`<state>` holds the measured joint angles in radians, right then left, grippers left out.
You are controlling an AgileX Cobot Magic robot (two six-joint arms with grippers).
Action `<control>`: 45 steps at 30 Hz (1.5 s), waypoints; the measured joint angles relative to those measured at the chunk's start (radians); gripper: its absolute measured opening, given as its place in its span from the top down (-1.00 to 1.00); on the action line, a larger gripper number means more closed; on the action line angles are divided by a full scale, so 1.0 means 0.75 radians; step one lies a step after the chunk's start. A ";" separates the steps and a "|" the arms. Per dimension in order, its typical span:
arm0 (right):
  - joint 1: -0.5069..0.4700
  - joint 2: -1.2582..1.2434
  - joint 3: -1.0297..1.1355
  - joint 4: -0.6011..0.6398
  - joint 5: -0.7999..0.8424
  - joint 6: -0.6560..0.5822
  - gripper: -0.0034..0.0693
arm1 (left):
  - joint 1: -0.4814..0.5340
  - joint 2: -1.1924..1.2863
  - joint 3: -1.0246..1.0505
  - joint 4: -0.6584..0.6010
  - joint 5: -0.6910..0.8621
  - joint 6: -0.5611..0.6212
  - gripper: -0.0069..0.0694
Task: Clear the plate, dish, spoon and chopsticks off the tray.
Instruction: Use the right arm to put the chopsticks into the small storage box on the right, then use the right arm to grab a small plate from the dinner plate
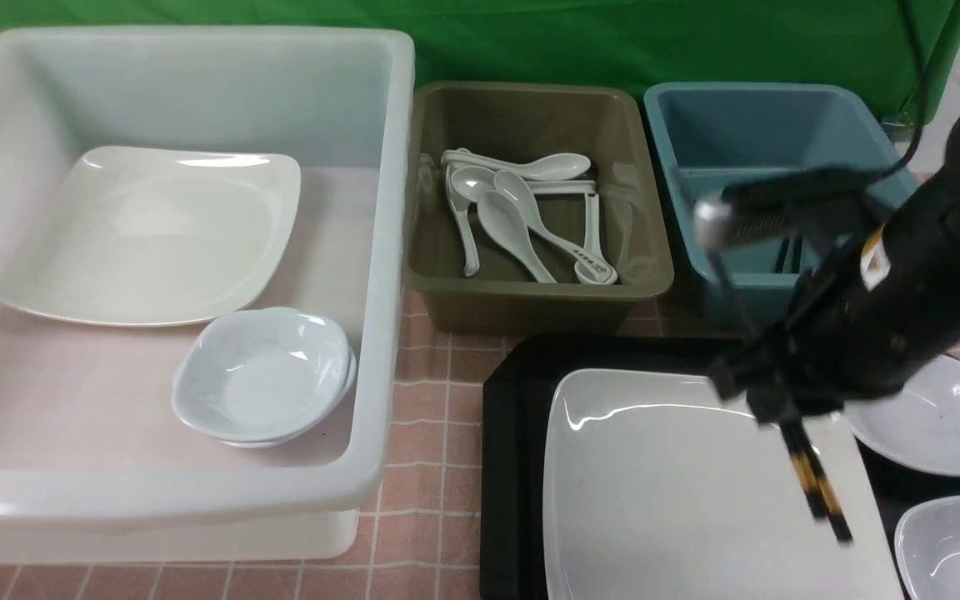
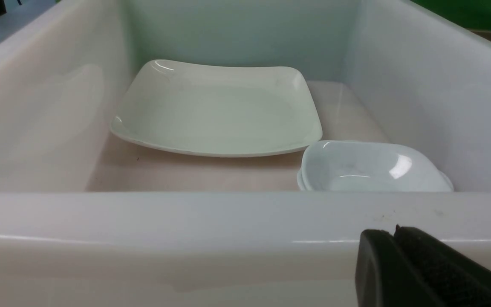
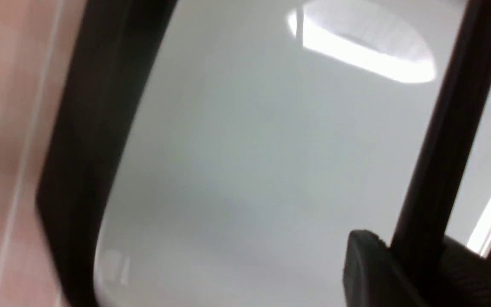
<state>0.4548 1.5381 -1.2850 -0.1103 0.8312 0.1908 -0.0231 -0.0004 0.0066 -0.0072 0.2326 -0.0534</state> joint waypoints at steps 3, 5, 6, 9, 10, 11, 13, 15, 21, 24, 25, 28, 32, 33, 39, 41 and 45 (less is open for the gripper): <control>-0.147 0.048 -0.081 -0.006 -0.262 0.000 0.43 | 0.000 0.000 0.000 0.000 0.000 0.000 0.77; -0.247 0.103 -0.136 -0.009 -0.473 0.008 0.43 | 0.000 0.000 0.000 0.000 0.000 0.000 0.77; -0.331 0.171 -0.176 -0.010 -0.671 0.020 0.43 | 0.000 0.000 0.000 0.000 0.000 0.000 0.77; -0.424 0.287 -0.208 -0.010 -0.930 0.051 0.43 | 0.000 0.000 0.000 0.000 0.000 0.000 0.77; -0.443 0.319 -0.212 -0.010 -0.986 0.055 0.43 | 0.000 0.000 0.000 0.000 0.000 0.000 0.77; -0.461 0.361 -0.213 -0.010 -1.046 0.063 0.43 | 0.000 0.000 0.000 0.000 0.000 0.000 0.77; -0.481 0.437 -0.215 -0.010 -1.130 0.073 0.43 | 0.000 0.000 0.000 0.000 0.000 0.000 0.77; -0.487 0.500 -0.215 -0.010 -1.173 0.079 0.43 | 0.000 0.000 0.000 0.000 0.000 0.000 0.77; -0.487 0.636 -0.215 -0.010 -1.150 0.079 0.09 | 0.000 0.000 0.000 0.000 0.000 0.000 0.77; -0.481 0.627 -0.215 -0.010 -1.086 0.079 -0.04 | 0.000 0.000 0.000 0.000 0.000 0.000 0.77; -0.481 0.614 -0.215 -0.010 -1.052 0.077 -0.05 | 0.000 0.000 0.000 0.000 0.000 0.000 0.77; -0.478 0.525 -0.215 -0.010 -0.872 0.073 0.07 | 0.000 0.000 0.000 0.000 0.000 -0.002 0.77; -0.478 0.339 -0.215 -0.010 -0.545 0.030 0.44 | 0.000 0.000 0.000 0.000 0.000 -0.002 0.77; -0.478 0.293 -0.215 -0.010 -0.460 0.016 0.54 | 0.000 0.000 0.000 0.000 0.000 -0.002 0.77; -0.466 -0.010 -0.133 -0.012 0.140 -0.011 0.82 | 0.000 0.000 0.000 0.000 0.000 -0.002 0.77; -0.466 -0.056 -0.068 -0.010 0.222 -0.013 0.82 | 0.000 0.000 0.000 0.000 0.000 -0.002 0.77; -0.462 -0.144 0.132 0.025 0.312 -0.027 0.82 | 0.000 0.000 0.000 0.000 0.000 -0.002 0.77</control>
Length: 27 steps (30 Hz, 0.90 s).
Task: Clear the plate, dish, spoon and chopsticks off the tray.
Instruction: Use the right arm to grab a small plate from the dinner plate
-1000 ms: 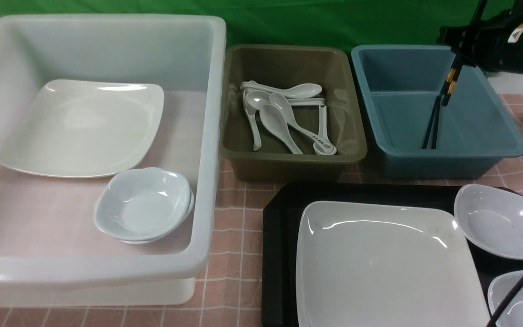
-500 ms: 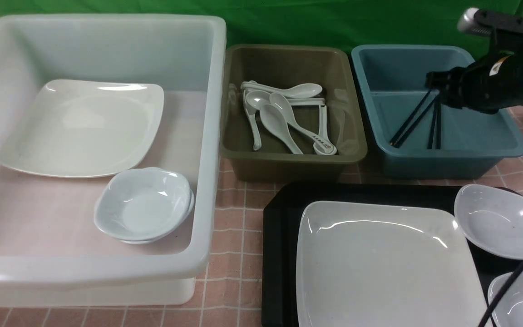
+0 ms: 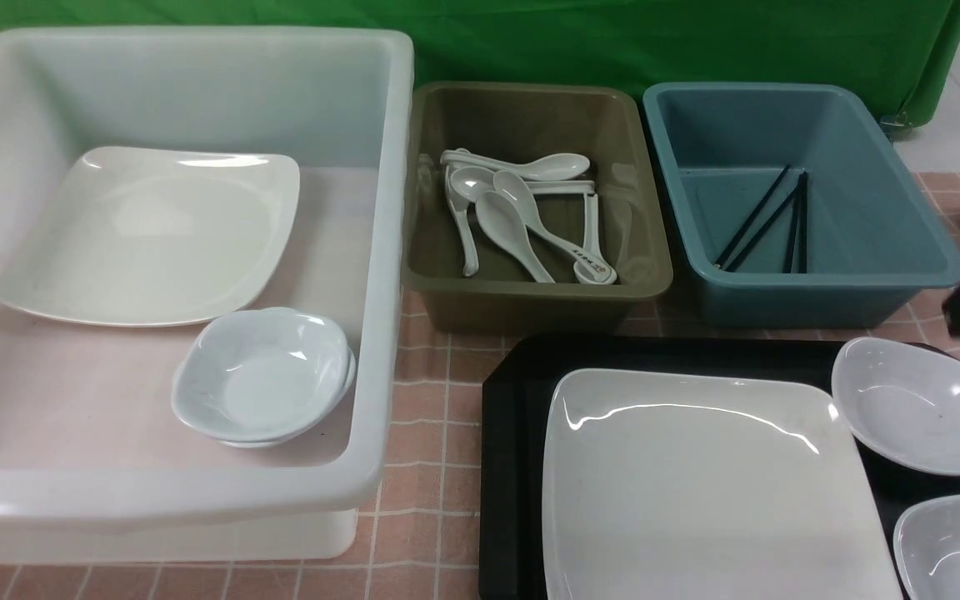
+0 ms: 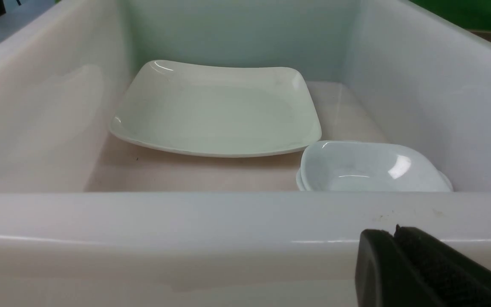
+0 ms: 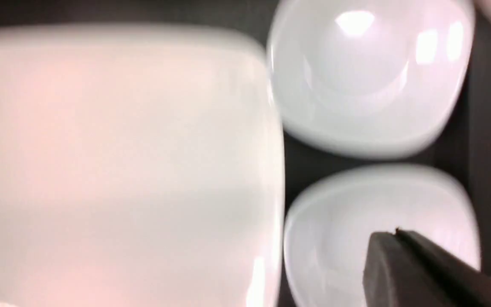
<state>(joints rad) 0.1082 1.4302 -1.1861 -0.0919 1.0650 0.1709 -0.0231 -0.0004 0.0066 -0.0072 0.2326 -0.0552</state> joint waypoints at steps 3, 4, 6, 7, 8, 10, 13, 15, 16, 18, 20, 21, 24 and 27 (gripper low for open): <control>0.053 -0.019 0.225 0.035 0.020 -0.043 0.75 | 0.000 0.000 0.000 0.000 0.000 0.000 0.77; 0.077 -0.019 0.273 0.039 0.020 -0.046 0.70 | 0.000 0.000 0.000 0.000 0.000 0.000 0.77; 0.135 -0.019 0.348 0.042 0.013 -0.051 0.56 | 0.000 0.000 0.000 0.000 0.000 0.002 0.77; 0.209 -0.019 0.436 0.042 -0.029 -0.064 0.33 | 0.000 0.000 0.000 0.000 -0.001 0.003 0.77; 0.244 -0.019 0.465 0.041 -0.056 -0.077 0.19 | 0.000 0.000 0.000 0.000 -0.001 0.003 0.77; 0.299 -0.019 0.504 0.025 -0.102 -0.089 0.04 | 0.000 0.000 0.000 0.000 -0.001 0.002 0.77; 0.444 -0.014 0.594 -0.141 -0.192 -0.046 -0.32 | 0.000 0.000 0.000 0.000 -0.001 0.002 0.77; 0.492 0.002 0.622 -0.270 -0.200 0.037 -0.39 | 0.000 0.000 0.000 0.000 -0.001 0.002 0.77; 0.492 0.004 0.622 -0.270 -0.200 0.044 -0.39 | 0.000 0.000 0.000 0.000 -0.001 0.002 0.77; 0.512 0.034 0.631 -0.376 -0.226 0.110 -0.41 | 0.000 0.000 0.000 0.000 -0.001 0.002 0.77; 0.513 0.067 0.634 -0.409 -0.258 0.129 -0.41 | 0.000 0.000 0.000 0.001 -0.001 0.002 0.77; 0.513 0.086 0.634 -0.422 -0.268 0.137 -0.41 | 0.000 0.000 0.000 0.001 -0.001 0.002 0.77; 0.513 0.154 0.634 -0.456 -0.282 0.145 -0.41 | 0.000 0.000 0.000 0.001 -0.001 0.002 0.77; 0.513 0.213 0.634 -0.478 -0.290 0.146 -0.40 | 0.000 0.000 0.000 0.001 -0.001 0.002 0.77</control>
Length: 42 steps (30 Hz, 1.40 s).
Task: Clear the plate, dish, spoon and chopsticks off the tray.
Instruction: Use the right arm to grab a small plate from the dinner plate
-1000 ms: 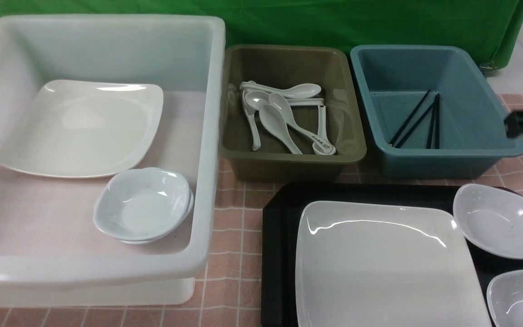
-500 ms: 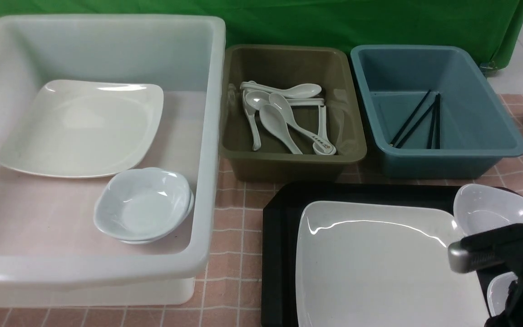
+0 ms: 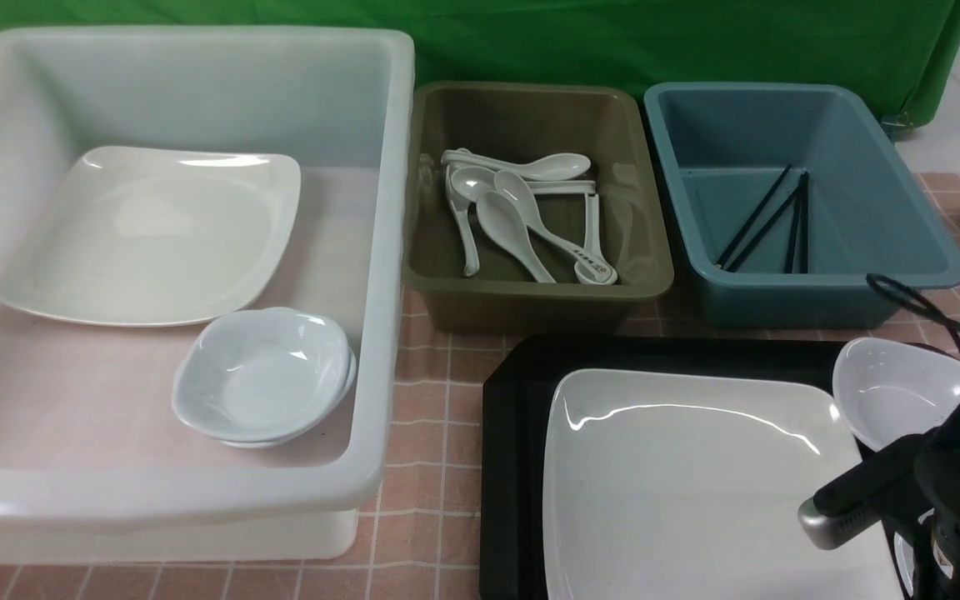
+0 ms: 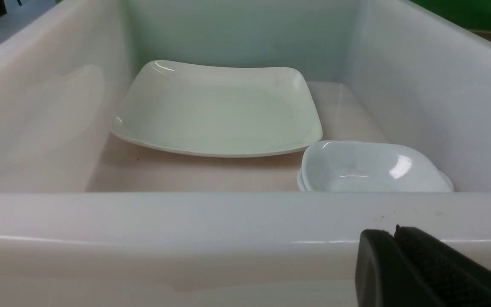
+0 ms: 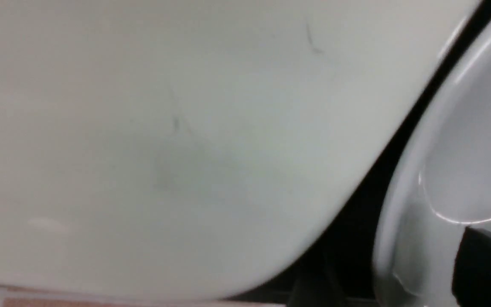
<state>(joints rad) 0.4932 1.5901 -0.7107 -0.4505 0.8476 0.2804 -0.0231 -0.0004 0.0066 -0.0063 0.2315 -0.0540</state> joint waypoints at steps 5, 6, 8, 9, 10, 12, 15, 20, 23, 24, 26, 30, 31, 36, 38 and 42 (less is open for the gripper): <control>0.000 0.063 0.000 -0.037 -0.014 0.005 -0.28 | 0.000 0.000 0.000 0.000 0.000 -0.001 0.77; 0.000 0.071 0.000 -0.043 -0.022 0.005 -0.16 | 0.000 0.000 0.000 0.000 0.000 -0.001 0.77; 0.000 0.071 0.000 -0.045 -0.025 0.005 -0.10 | 0.000 0.000 0.000 0.000 0.000 -0.001 0.77; 0.000 0.071 0.000 -0.047 -0.026 0.005 0.03 | 0.000 0.000 0.000 0.000 0.000 -0.001 0.77; 0.000 0.071 0.000 -0.051 -0.025 -0.001 0.15 | 0.000 0.000 0.000 0.000 0.000 -0.001 0.77; 0.003 0.071 -0.004 -0.052 -0.025 -0.007 0.27 | 0.000 0.000 0.000 0.000 0.000 -0.001 0.77; 0.009 0.070 -0.024 -0.061 0.040 -0.026 0.33 | 0.000 0.000 0.000 0.000 0.000 -0.001 0.77; 0.011 0.070 -0.096 -0.056 0.186 -0.035 0.51 | 0.000 0.000 0.000 0.000 0.000 -0.001 0.77; 0.011 0.067 -0.156 -0.057 0.290 -0.044 0.60 | 0.000 0.000 0.000 0.000 0.000 -0.001 0.77; 0.011 0.062 -0.177 -0.060 0.313 -0.046 0.61 | 0.000 0.000 0.000 0.000 0.000 -0.001 0.77; 0.011 0.047 -0.205 -0.061 0.349 -0.047 0.65 | 0.000 0.000 0.000 0.000 0.000 -0.001 0.77; 0.011 -0.037 -0.332 -0.024 0.371 -0.066 0.67 | 0.000 0.000 0.000 0.000 0.000 0.000 0.77; 0.011 -0.042 -0.332 -0.021 0.371 -0.066 0.67 | 0.000 0.000 0.000 0.000 0.000 0.002 0.77; 0.011 -0.187 -0.576 0.119 0.373 -0.147 0.67 | 0.000 0.000 0.000 0.000 -0.001 0.000 0.77; 0.011 -0.224 -0.661 0.173 0.376 -0.157 0.67 | 0.000 0.000 0.000 0.000 -0.001 0.000 0.77; 0.011 -0.287 -0.944 0.441 0.356 -0.288 0.67 | 0.000 0.000 0.000 0.000 -0.001 0.000 0.77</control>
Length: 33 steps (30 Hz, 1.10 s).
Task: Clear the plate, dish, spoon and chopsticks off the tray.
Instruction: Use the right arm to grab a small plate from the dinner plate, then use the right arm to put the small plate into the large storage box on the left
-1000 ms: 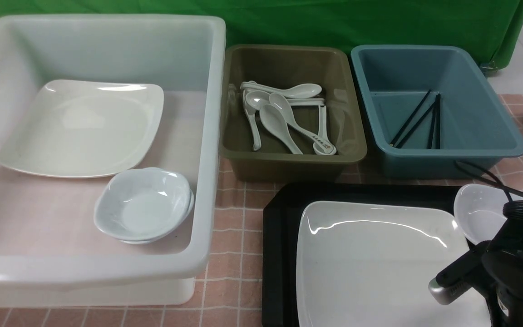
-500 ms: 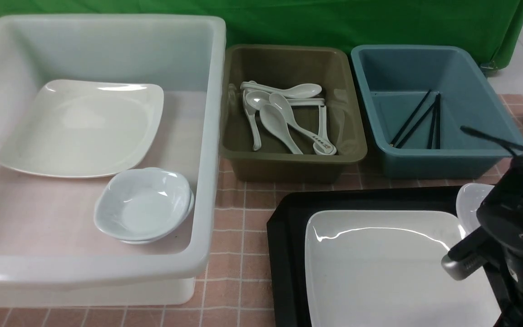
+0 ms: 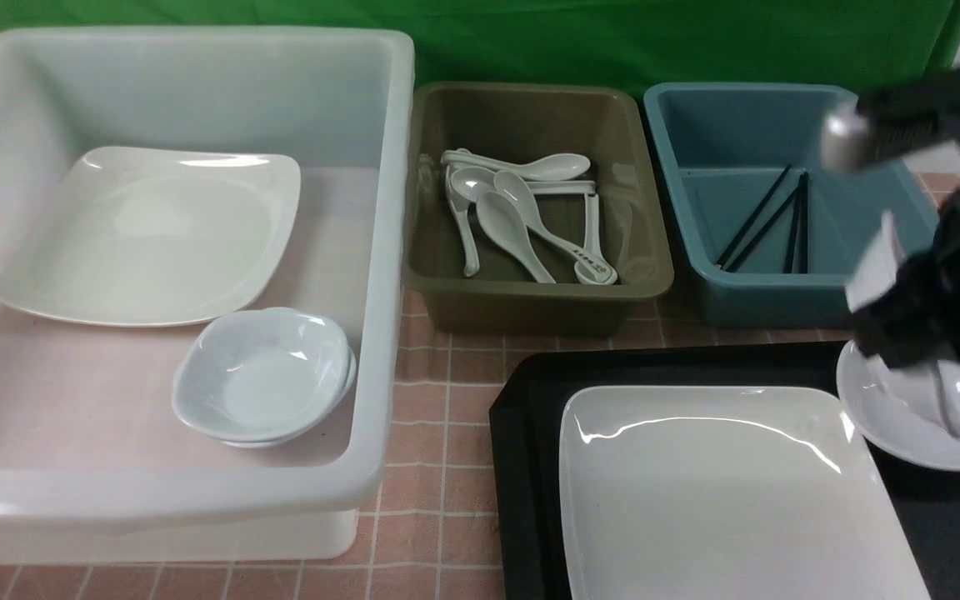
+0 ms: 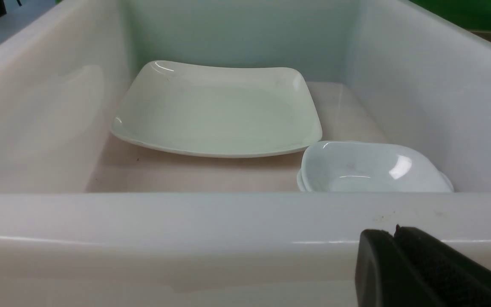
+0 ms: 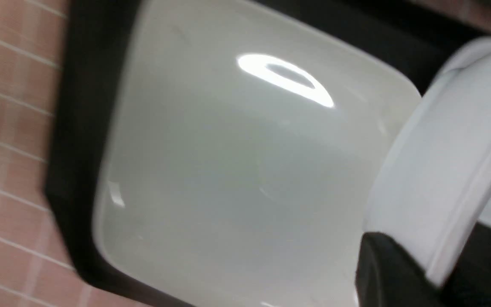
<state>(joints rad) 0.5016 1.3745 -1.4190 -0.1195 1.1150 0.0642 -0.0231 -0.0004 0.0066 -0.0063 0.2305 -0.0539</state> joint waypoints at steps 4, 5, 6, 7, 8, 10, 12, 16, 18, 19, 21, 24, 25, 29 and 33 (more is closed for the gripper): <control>0.037 0.026 -0.154 0.404 -0.178 -0.326 0.67 | 0.000 0.000 0.000 0.000 0.000 0.000 0.77; 0.084 0.063 -0.192 0.560 -0.269 -0.469 0.67 | 0.000 0.000 0.000 0.000 0.000 0.000 0.77; 0.125 0.100 -0.211 0.647 -0.327 -0.542 0.67 | 0.000 0.000 0.000 0.000 0.000 0.000 0.77; 0.171 0.148 -0.236 0.705 -0.375 -0.622 0.67 | 0.000 0.000 0.000 0.000 0.000 0.000 0.77; 0.216 0.204 -0.263 0.734 -0.417 -0.685 0.67 | 0.000 0.000 0.000 0.000 0.000 0.000 0.77; 0.295 0.339 -0.332 0.757 -0.490 -0.813 0.67 | 0.000 0.000 0.000 0.000 0.000 0.000 0.77; 0.338 0.444 -0.382 0.762 -0.531 -0.895 0.67 | 0.000 0.000 0.000 0.000 0.000 0.000 0.77; 0.420 0.746 -0.527 0.762 -0.632 -1.217 0.67 | 0.000 0.000 0.000 0.000 0.000 -0.001 0.77; 0.449 0.873 -0.603 0.737 -0.678 -1.331 0.67 | 0.000 0.000 0.000 0.000 0.000 -0.001 0.77; 0.454 0.902 -0.619 0.723 -0.693 -1.352 0.67 | 0.000 0.000 0.000 0.000 0.000 -0.001 0.77; 0.467 0.994 -0.666 0.641 -0.743 -1.404 0.67 | 0.000 0.000 0.000 0.000 0.000 -0.001 0.77; 0.470 1.074 -0.690 0.507 -0.791 -1.426 0.67 | 0.000 0.000 0.000 0.000 0.000 -0.001 0.77; 0.470 1.087 -0.691 0.484 -0.795 -1.428 0.67 | 0.000 0.000 0.000 0.000 0.000 -0.001 0.77; 0.470 1.144 -0.691 0.415 -0.780 -1.429 0.67 | 0.000 0.000 0.000 0.000 0.000 -0.001 0.77; 0.476 1.164 -0.695 0.405 -0.781 -1.418 0.62 | 0.000 0.000 0.000 0.000 0.000 -0.001 0.77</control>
<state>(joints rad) 0.8589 2.2473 -1.9406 0.1844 0.5295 -0.9990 -0.0231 -0.0004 0.0066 -0.0063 0.2305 -0.0548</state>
